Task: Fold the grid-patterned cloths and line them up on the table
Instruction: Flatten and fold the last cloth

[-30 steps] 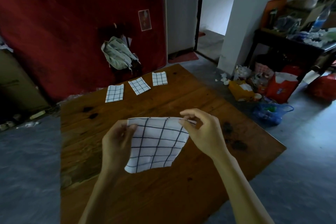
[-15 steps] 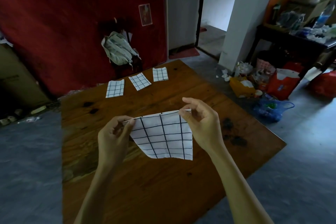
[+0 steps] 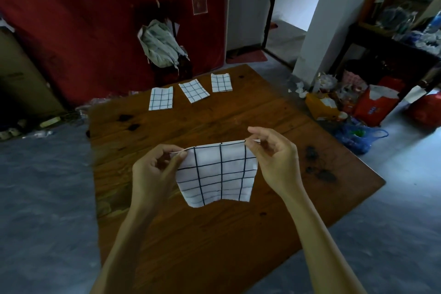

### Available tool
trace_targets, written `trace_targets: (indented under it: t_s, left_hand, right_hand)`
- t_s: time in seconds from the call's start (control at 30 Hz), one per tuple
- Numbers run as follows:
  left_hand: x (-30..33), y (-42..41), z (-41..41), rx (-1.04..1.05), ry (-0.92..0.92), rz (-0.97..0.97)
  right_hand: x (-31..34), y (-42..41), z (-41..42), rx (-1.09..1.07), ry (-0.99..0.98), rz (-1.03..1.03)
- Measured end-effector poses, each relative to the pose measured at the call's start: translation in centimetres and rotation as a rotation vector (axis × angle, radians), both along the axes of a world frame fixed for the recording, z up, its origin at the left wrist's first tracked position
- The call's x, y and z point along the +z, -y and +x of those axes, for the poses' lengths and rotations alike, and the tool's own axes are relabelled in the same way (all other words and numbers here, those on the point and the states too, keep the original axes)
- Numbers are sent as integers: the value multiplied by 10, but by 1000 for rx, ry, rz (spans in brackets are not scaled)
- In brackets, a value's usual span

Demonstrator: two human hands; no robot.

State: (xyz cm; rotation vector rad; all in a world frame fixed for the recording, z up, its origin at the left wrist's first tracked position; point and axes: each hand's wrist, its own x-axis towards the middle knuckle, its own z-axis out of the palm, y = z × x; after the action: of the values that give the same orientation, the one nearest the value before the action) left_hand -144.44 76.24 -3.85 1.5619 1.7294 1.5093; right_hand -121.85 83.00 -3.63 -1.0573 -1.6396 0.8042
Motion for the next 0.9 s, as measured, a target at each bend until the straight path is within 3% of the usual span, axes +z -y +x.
trace_targets:
  t_s: [0.17, 0.4, 0.73, 0.9]
  left_hand:
    - [-11, 1, -28, -45, -15, -38]
    - [-47, -29, -45, -66, 65, -229]
    - [-181, -136, -72, -58, 36, -595]
    - [-220, -153, -78, -108, 40, -680]
  right_hand:
    - [-9, 6, -22, -13, 11, -11]
    - [-46, -32, -43, -9, 51, -219]
    - [-196, -147, -76, -6, 311, -449]
    - [-231, -164, -75, -24, 264, -558]
